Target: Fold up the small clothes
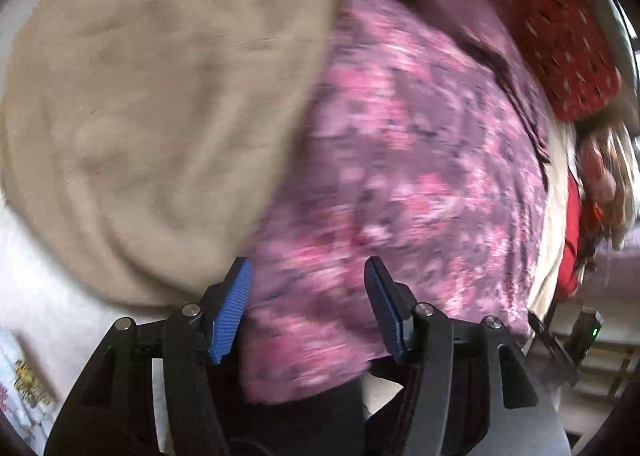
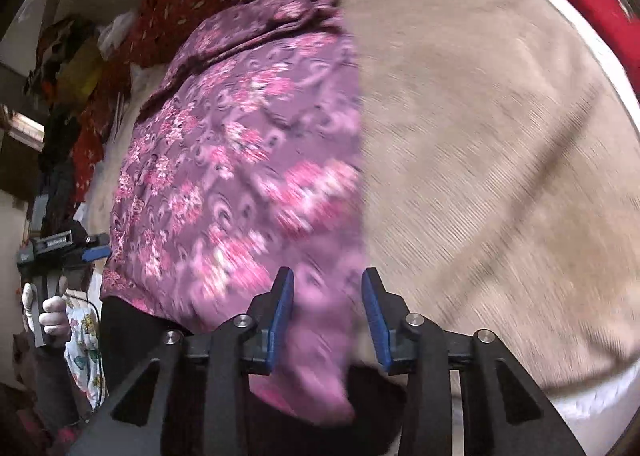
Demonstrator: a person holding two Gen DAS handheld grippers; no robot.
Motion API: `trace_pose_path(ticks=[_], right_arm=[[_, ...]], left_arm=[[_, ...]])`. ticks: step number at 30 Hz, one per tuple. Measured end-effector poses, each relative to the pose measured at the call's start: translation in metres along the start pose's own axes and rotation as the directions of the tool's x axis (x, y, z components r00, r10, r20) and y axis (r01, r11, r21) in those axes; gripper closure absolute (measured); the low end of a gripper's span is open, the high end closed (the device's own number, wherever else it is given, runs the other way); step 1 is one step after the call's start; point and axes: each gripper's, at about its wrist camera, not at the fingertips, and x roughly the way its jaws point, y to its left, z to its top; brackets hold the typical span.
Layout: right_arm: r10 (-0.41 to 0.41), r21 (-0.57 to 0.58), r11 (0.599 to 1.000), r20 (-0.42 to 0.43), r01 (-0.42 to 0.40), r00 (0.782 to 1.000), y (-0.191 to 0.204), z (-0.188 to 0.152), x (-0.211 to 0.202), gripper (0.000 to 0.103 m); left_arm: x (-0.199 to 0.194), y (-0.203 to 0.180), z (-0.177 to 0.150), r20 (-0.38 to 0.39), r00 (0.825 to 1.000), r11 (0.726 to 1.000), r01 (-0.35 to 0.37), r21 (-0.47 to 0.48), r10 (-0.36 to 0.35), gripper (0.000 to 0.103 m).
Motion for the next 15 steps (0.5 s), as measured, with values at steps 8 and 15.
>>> trace_pose_path(ticks=[8,15], right_arm=[[0.227,0.129,0.965,0.025,-0.229,0.973,-0.028,-0.033,0.005,0.059],[0.339,0.071,0.939,-0.003,-0.338,0.941,-0.012,-0.037,0.012,0.058]], left_arm=[[0.033,0.025,-0.023,-0.129,0.978,0.985,0.154,-0.074,-0.162,0.046],[0.033,-0.003,-0.034,-0.133,0.978,0.986,0.165,0.027,-0.16,0.048]])
